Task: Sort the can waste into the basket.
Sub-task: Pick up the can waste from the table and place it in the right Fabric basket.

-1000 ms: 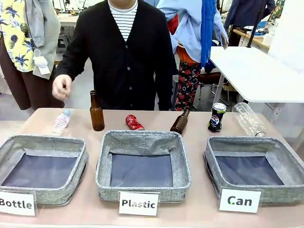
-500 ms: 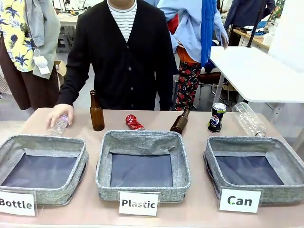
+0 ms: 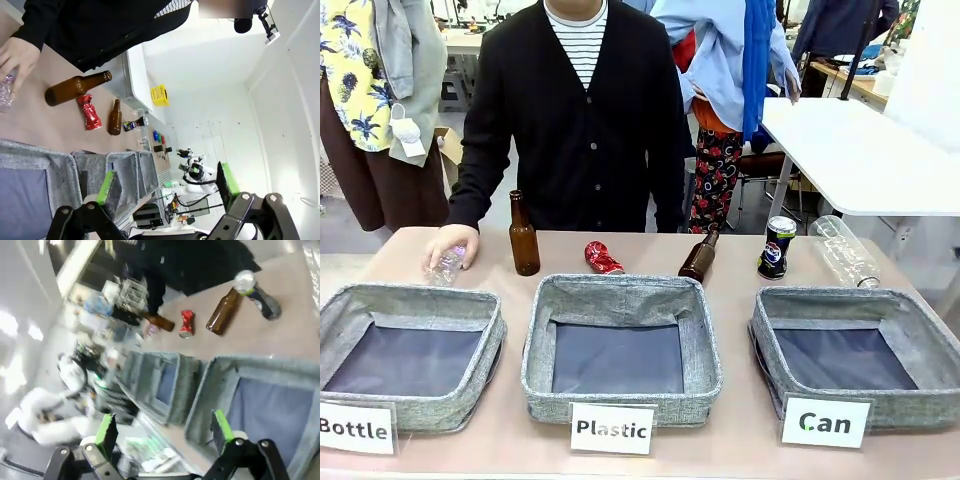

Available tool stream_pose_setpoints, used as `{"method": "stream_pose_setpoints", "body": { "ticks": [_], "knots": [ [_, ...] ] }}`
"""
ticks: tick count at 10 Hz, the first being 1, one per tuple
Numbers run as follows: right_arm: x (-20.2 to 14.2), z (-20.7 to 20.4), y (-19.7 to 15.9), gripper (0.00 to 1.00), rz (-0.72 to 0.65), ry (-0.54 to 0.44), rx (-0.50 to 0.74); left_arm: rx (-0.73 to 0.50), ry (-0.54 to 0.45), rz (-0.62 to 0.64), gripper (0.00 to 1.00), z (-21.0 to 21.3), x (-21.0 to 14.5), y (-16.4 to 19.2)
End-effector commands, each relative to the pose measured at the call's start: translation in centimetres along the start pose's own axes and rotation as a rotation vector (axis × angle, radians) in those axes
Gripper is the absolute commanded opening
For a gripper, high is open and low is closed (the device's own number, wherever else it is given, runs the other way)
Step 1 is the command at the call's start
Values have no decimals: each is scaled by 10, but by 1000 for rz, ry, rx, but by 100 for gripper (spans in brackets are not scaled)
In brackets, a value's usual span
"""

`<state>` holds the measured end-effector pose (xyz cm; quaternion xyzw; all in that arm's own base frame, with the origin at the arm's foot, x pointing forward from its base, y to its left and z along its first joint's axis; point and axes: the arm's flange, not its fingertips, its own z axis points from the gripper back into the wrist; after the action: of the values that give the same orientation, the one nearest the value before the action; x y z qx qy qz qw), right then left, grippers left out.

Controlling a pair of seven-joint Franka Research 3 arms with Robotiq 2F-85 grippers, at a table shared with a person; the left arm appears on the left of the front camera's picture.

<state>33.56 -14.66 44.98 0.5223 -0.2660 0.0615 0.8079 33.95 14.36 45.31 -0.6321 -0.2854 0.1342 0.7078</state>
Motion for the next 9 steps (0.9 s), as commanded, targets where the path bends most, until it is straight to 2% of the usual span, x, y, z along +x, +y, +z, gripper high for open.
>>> {"method": "stream_pose_setpoints", "body": {
  "ticks": [1,2,4,5,6,7,9],
  "knots": [
    [25,-36,-10,100,453,60,-131,-9,5,-24,100,1,0,0],
    [33,-59,-7,100,640,109,-176,-9,5,-24,100,1,0,0],
    [42,-99,-2,100,876,158,-432,-9,5,-24,100,1,0,0],
    [45,-122,-2,100,930,194,-484,-9,5,-24,100,1,0,0],
    [48,-142,-8,100,859,277,-533,-9,5,-24,100,1,0,0],
    [51,-104,10,100,746,256,-294,-9,5,-24,100,1,0,0],
    [51,-104,10,100,746,256,-294,-9,5,-24,100,1,0,0]
  ]
}}
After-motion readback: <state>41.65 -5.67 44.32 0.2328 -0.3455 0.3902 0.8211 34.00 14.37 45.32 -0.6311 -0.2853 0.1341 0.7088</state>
